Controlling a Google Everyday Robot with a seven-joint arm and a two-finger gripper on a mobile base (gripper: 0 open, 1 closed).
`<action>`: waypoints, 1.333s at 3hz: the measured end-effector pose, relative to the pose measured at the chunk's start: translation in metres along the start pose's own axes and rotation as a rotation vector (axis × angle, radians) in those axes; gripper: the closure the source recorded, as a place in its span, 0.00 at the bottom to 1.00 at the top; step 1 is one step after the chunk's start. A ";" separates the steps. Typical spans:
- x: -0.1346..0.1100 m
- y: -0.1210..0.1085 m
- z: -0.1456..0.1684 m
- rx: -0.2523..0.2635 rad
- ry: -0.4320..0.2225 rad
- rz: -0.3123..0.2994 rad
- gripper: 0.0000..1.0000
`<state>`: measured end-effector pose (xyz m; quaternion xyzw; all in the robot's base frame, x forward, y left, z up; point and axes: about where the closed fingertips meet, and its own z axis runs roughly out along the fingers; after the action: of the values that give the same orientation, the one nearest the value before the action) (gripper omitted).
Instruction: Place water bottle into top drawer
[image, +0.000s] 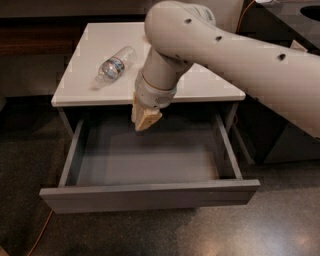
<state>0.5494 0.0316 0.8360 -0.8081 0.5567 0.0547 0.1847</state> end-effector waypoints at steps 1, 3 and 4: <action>-0.006 -0.026 -0.011 0.002 0.032 -0.066 0.04; -0.018 -0.080 -0.017 0.012 0.071 -0.204 0.00; -0.016 -0.098 -0.018 0.012 0.101 -0.261 0.00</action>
Offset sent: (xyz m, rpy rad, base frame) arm 0.0810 0.0416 0.0500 -0.0682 -0.1062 0.1960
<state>0.6319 0.0699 0.8807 -0.8742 0.4557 -0.0140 0.1669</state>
